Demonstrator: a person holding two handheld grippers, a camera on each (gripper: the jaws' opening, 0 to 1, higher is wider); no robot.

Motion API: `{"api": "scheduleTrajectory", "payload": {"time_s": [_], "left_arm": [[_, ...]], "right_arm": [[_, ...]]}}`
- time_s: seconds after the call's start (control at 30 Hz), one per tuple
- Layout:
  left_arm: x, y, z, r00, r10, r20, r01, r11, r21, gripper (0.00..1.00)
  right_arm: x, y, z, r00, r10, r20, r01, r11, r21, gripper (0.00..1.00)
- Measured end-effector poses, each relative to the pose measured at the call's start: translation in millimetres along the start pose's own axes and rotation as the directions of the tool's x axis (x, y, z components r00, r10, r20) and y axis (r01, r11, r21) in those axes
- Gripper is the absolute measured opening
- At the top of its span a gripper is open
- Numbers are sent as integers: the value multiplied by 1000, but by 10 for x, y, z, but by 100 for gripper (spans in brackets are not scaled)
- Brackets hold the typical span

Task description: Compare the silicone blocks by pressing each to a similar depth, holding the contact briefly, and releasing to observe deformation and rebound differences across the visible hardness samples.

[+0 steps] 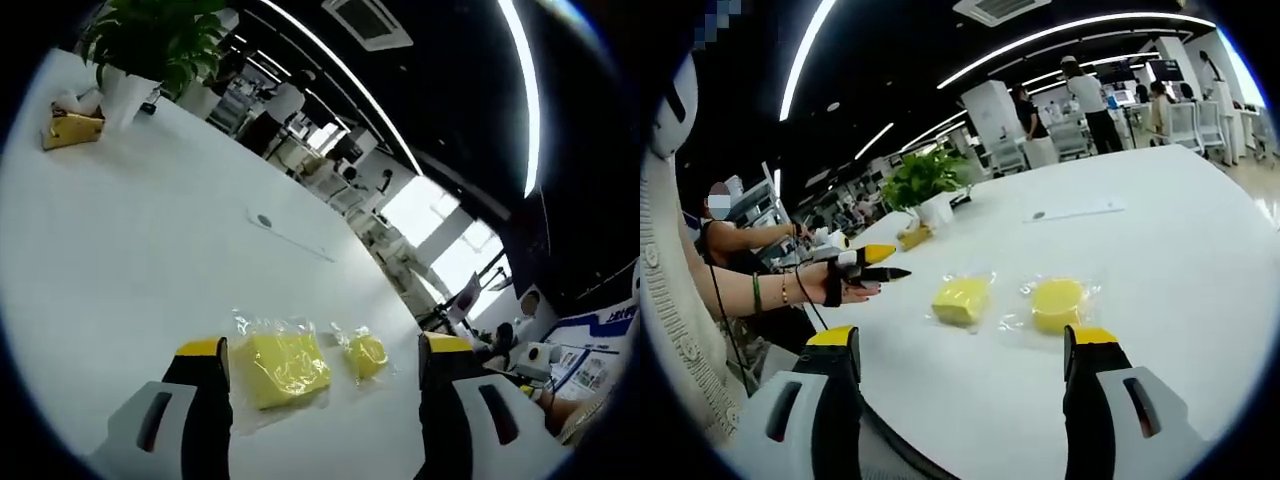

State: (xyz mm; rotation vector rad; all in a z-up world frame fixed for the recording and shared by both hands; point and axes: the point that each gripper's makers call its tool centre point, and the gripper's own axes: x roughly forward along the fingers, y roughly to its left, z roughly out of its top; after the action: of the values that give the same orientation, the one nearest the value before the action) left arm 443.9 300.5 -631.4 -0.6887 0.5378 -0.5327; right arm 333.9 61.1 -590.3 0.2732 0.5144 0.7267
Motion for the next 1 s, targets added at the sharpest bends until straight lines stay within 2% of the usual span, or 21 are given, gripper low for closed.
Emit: {"api": "scheduleTrajectory", "payload": {"time_s": [0.23, 0.3, 0.37, 0.4, 0.5, 0.67, 0.7, 0.77, 0.9, 1.0], "left_arm": [[216, 205, -65, 1000, 3, -27, -5, 999, -53, 70], [280, 286, -58, 1000, 7, -20, -9, 994, -111, 68], [341, 350, -49, 1000, -7, -8, 5, 978, -211, 66], [373, 418, -41, 1000, -4, 6, 5, 963, -271, 65], [435, 545, -44, 1000, 1, 27, 8, 943, -332, 58], [569, 672, -167, 1000, -3, -12, -1, 943, -333, 55], [578, 639, -184, 999, -33, -12, 27, 936, -351, 50], [627, 658, -186, 999, -52, 3, 49, 910, -412, 43], [688, 723, -196, 998, -54, 18, 57, 896, -440, 33], [722, 682, -210, 997, -69, 17, 69, 888, -455, 27]], "right_arm": [[44, -49, -14, 1000, -10, -17, 10, 1000, 9, 78], [53, -78, -14, 1000, -15, -20, 16, 1000, 11, 78], [60, -104, -15, 1000, -21, -21, 21, 1000, 16, 78], [66, -123, -19, 999, -25, -24, 26, 999, 20, 78], [73, -148, -28, 999, -32, -31, 33, 999, 22, 78], [79, -209, -46, 998, -51, -40, 52, 998, 29, 78], [79, -218, -53, 998, -55, -44, 56, 998, 30, 78], [77, -233, -61, 997, -61, -45, 62, 998, 33, 77], [75, -272, -92, 996, -76, -57, 78, 996, 37, 77], [83, -290, -100, 995, -81, -61, 84, 996, 40, 77]]}}
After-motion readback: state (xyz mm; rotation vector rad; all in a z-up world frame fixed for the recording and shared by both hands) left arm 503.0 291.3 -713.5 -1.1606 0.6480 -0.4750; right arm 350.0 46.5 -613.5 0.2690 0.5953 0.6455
